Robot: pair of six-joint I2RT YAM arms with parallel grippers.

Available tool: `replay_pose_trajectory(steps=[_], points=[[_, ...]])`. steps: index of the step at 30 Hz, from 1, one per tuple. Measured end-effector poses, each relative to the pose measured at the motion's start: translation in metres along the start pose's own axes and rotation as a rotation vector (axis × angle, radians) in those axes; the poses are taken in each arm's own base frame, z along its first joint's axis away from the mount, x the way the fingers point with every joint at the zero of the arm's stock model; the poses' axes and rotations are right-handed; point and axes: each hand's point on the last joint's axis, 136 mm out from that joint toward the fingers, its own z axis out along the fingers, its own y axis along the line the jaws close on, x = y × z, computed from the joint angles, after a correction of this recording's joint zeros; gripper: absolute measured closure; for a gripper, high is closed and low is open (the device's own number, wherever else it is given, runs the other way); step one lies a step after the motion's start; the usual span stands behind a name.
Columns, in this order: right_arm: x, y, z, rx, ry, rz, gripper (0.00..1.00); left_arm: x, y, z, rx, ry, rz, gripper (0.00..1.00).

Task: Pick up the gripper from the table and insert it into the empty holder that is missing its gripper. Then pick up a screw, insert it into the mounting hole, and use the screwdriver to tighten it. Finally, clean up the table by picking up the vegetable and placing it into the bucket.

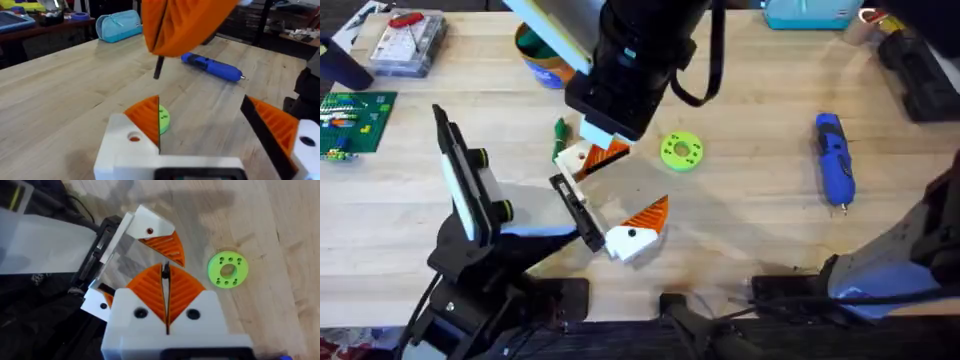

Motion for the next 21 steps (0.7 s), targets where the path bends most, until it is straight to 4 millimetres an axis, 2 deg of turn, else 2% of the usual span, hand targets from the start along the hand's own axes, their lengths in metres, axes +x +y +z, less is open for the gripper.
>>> replay_pose_trajectory(steps=[15,21], points=[[-0.0007,0.0058,0.0005,-0.004,0.0,-0.072,0.998,0.0,0.0,0.0,0.0,0.0,0.0,0.007],[-0.0094,0.0094,0.0007,-0.003,-0.034,-0.097,0.998,0.0,0.0,0.0,0.0,0.0,0.0,0.007]])
